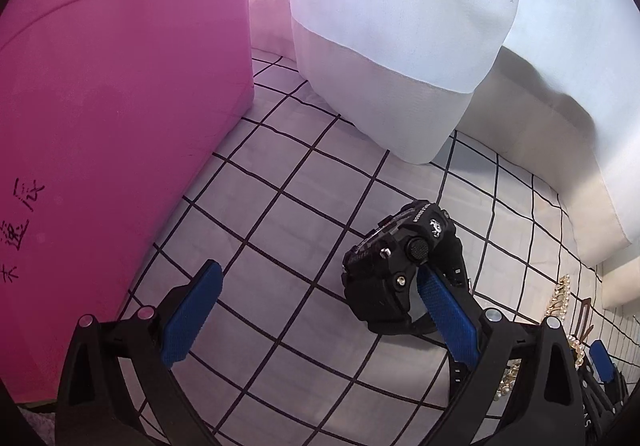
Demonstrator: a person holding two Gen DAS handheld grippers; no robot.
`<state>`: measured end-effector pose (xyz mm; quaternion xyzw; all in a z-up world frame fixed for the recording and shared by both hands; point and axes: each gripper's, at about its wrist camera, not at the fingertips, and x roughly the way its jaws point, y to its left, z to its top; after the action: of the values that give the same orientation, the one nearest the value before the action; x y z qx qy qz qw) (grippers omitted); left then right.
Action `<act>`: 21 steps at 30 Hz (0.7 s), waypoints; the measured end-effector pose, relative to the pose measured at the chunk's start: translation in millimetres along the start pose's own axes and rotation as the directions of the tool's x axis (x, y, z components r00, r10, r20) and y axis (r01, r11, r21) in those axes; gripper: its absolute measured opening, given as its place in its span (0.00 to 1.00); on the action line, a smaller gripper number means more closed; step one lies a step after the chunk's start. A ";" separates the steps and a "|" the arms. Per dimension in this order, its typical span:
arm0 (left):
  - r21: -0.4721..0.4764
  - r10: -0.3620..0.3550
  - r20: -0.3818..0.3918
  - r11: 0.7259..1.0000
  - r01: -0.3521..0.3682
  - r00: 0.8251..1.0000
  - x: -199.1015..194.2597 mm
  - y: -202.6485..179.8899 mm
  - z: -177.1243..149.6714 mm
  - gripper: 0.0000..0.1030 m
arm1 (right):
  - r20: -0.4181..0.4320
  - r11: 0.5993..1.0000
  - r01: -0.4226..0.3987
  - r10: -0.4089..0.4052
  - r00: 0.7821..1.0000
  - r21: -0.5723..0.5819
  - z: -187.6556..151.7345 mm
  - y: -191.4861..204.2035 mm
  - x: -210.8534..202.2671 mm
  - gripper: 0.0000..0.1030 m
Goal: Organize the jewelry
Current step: 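Grasp the black watch with the left tool while the right tool grasps the brown hair pins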
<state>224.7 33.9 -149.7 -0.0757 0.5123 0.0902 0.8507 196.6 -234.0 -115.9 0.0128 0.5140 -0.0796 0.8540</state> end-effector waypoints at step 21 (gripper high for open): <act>0.040 -0.005 0.045 0.999 0.003 0.999 44.6 -10.5 6.2 0.92 | 0.048 1.000 -0.003 0.005 0.999 -0.029 -4.9 1.0 -0.6 0.63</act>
<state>252.9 28.4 -186.0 -0.0577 0.4945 0.0799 0.8635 192.1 -232.4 -117.8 -0.0003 0.4944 -0.0707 0.8663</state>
